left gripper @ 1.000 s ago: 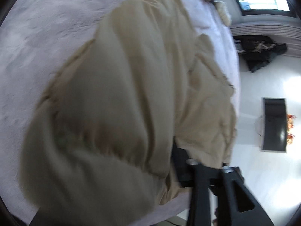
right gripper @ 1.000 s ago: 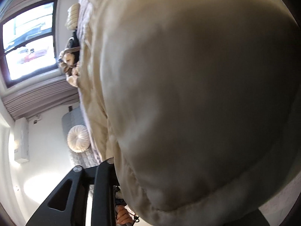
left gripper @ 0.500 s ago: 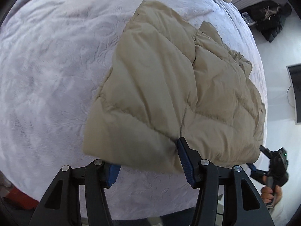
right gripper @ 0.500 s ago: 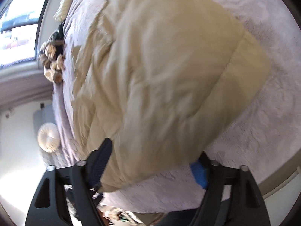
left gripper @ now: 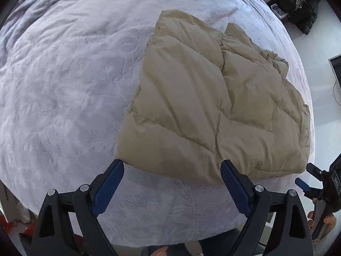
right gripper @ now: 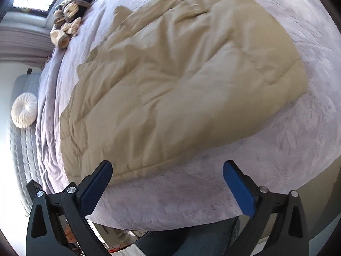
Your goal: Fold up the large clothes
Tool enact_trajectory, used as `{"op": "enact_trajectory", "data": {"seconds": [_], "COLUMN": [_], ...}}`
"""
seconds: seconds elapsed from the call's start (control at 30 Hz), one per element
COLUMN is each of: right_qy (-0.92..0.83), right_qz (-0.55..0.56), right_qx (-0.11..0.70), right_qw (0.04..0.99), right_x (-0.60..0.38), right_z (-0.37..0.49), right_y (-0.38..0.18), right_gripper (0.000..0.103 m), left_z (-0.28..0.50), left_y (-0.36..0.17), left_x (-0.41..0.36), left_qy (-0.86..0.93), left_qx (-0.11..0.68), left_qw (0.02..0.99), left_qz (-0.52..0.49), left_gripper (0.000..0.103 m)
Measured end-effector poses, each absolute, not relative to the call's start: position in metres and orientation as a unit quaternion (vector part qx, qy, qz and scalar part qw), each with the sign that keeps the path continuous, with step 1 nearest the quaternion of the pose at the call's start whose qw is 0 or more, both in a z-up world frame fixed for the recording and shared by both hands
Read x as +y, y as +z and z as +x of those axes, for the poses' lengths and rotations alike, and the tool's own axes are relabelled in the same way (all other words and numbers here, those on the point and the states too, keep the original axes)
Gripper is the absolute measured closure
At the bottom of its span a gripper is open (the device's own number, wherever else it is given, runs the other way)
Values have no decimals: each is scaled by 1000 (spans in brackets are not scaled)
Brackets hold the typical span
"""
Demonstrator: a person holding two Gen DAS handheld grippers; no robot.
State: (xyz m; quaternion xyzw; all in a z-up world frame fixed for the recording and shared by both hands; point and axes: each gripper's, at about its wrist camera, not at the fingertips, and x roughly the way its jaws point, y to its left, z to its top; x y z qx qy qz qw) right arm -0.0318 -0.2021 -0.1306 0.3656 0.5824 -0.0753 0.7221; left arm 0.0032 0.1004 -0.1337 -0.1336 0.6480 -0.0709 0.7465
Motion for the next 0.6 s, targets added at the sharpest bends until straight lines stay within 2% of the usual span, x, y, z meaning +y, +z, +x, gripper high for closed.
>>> {"op": "enact_trajectory", "data": {"seconds": [0.37, 0.6], "right_qy": [6, 24], "right_qz": [277, 220], "right_qx": [629, 643], "right_qw": [726, 733], "right_x": [-150, -121], "right_z": [-33, -29], "right_y": [-112, -97], "right_gripper": [0, 0], "left_z": [19, 46], "left_y": [-107, -115], "left_x": [118, 133], "left_qy": [-57, -68], "left_qx": [615, 619], "left_qw": [779, 771], "left_qz": [-110, -135], "left_gripper": [10, 10]}}
